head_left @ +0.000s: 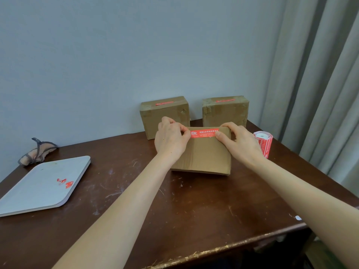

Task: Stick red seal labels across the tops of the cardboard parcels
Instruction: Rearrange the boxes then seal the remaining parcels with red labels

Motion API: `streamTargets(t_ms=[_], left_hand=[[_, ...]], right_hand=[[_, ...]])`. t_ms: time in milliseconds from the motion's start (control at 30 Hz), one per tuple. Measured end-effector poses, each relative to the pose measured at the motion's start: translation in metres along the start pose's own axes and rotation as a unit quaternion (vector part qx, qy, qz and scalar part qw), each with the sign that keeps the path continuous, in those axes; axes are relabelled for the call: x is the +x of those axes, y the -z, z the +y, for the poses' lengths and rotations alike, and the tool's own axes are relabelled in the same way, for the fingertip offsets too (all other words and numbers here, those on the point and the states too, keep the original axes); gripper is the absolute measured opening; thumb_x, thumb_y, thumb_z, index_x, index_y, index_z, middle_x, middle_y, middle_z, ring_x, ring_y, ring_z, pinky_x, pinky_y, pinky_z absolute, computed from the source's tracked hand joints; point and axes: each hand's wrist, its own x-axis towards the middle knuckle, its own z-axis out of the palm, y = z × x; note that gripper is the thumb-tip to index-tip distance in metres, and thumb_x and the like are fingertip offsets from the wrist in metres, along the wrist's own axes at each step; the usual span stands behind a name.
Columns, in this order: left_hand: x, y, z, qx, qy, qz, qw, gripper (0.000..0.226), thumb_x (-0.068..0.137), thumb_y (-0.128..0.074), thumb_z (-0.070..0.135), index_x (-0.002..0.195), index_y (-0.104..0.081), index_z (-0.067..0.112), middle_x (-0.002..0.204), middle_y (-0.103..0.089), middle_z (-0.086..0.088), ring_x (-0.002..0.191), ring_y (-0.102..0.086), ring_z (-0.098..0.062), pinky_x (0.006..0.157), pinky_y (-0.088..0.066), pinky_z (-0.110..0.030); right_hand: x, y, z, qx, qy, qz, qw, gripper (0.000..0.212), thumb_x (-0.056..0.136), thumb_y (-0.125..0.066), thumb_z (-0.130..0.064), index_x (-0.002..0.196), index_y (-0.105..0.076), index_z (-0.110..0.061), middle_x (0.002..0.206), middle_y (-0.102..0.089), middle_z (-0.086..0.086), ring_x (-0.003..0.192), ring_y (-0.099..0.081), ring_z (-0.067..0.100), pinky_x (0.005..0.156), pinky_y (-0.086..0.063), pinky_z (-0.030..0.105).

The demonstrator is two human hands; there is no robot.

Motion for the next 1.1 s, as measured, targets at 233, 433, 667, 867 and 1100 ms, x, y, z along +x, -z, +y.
streamTargets(t_ms=[233,433,667,867,1100], left_hand=[[0.002,0.004,0.001,-0.002,0.006,-0.023,1.000,0.023,0.092,-0.056,0.033,0.096,-0.070,0.016,0.113,-0.045,-0.001,0.104,-0.045,-0.015,0.065,-0.039,-0.026],[0.006,0.008,0.003,0.002,0.015,-0.052,0.999,0.024,0.092,-0.055,0.032,0.094,-0.072,0.015,0.113,-0.045,-0.003,0.106,-0.045,-0.018,0.065,-0.041,-0.029],[0.011,0.012,0.005,0.015,0.024,-0.073,0.997,0.026,0.090,-0.057,0.033,0.089,-0.072,0.013,0.109,-0.044,-0.004,0.098,-0.043,-0.017,0.062,-0.039,-0.030],[0.013,0.014,0.006,0.015,0.028,-0.089,0.995,0.027,0.090,-0.058,0.035,0.089,-0.072,0.012,0.110,-0.045,-0.005,0.099,-0.048,-0.020,0.062,-0.040,-0.031],[0.012,0.019,0.007,0.014,0.035,-0.115,0.993,0.027,0.090,-0.057,0.035,0.093,-0.071,0.012,0.112,-0.041,-0.006,0.103,-0.046,-0.021,0.066,-0.040,-0.031]], right_hand=[[-0.001,0.001,0.000,-0.002,0.003,-0.001,1.000,0.037,0.092,-0.046,-0.057,0.121,-0.054,-0.034,0.104,-0.052,-0.002,0.093,-0.051,0.018,0.077,-0.041,0.033],[-0.002,0.001,0.000,0.003,0.001,-0.001,1.000,0.037,0.092,-0.047,-0.056,0.120,-0.054,-0.034,0.106,-0.053,-0.001,0.094,-0.052,0.019,0.079,-0.042,0.034],[-0.002,0.001,0.000,0.006,0.002,0.000,1.000,0.036,0.091,-0.047,-0.057,0.119,-0.055,-0.036,0.106,-0.054,-0.001,0.094,-0.053,0.018,0.079,-0.041,0.033],[-0.003,0.001,0.000,0.007,0.005,-0.001,1.000,0.036,0.091,-0.047,-0.056,0.119,-0.054,-0.035,0.106,-0.053,-0.001,0.094,-0.053,0.018,0.079,-0.042,0.034],[-0.003,0.001,0.000,0.005,0.008,-0.004,1.000,0.037,0.092,-0.047,-0.055,0.121,-0.054,-0.034,0.107,-0.052,-0.002,0.094,-0.052,0.017,0.077,-0.040,0.032]])
